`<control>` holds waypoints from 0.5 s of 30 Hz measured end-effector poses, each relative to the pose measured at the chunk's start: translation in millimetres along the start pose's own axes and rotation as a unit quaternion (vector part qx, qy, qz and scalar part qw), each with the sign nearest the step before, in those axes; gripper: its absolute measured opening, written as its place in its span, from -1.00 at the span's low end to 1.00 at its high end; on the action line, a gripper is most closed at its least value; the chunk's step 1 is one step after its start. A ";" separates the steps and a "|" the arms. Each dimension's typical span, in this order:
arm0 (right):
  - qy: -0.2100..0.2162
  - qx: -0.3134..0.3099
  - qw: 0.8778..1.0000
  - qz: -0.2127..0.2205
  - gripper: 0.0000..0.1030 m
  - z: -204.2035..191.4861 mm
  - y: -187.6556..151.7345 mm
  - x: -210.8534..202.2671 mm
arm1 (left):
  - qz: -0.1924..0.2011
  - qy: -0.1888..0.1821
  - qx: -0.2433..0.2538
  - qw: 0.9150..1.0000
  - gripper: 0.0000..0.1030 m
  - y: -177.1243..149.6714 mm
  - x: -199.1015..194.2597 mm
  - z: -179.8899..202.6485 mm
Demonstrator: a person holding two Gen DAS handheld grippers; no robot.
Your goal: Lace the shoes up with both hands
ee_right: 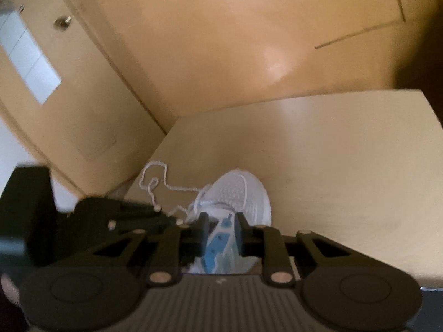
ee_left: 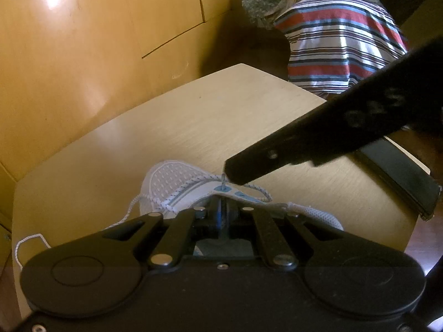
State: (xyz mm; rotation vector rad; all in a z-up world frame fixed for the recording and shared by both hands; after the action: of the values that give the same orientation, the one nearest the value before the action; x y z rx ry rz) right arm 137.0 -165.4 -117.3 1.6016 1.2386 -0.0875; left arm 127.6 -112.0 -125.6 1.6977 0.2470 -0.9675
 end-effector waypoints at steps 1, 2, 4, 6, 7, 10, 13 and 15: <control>0.001 0.013 1.000 -0.001 -0.60 1.2 -0.1 4.0 | 0.000 0.000 0.001 1.000 -0.99 0.2 0.1 0.4; -0.002 0.024 1.000 -0.002 -0.60 2.2 -0.6 7.6 | 0.001 0.001 0.001 1.000 -1.00 0.3 0.1 0.6; -0.004 0.035 0.999 -0.007 -0.60 3.6 -2.4 12.9 | 0.001 0.001 0.002 1.000 -1.00 0.3 -0.1 1.0; -0.003 0.043 0.999 -0.009 -0.60 6.7 -2.5 15.0 | 0.002 0.000 0.003 1.000 -1.00 0.2 -0.4 1.7; 0.000 0.050 0.999 -0.010 -0.60 6.9 -2.9 18.6 | 0.002 0.001 0.004 1.000 -1.00 0.2 -0.7 2.1; -0.004 0.054 0.999 -0.007 -0.62 9.0 -1.6 20.1 | 0.002 0.002 0.002 1.000 -0.99 0.2 -0.9 2.5; -0.003 0.072 0.997 -0.005 -0.74 14.2 -3.1 21.1 | 0.001 0.004 0.002 1.000 -0.99 -0.2 -1.1 2.8; 0.000 0.077 0.997 0.001 -0.95 14.5 -1.9 18.1 | 0.003 0.013 0.006 1.000 -0.85 0.2 -3.5 2.7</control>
State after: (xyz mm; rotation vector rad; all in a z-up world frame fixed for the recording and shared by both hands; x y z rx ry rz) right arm 151.2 -164.6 -135.8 1.7361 1.2549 -0.1861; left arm 124.1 -113.4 -123.2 1.7227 0.2534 -0.9452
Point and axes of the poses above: each gripper's, at about its wrist camera, not at the fingertips, and x roughly the way its jaws point, z to its right, y to its top, the point moved 9 cm from there along x, roughly the way its jaws point, and after that the axes turned 5 degrees about -x, right-handed, at the moved point
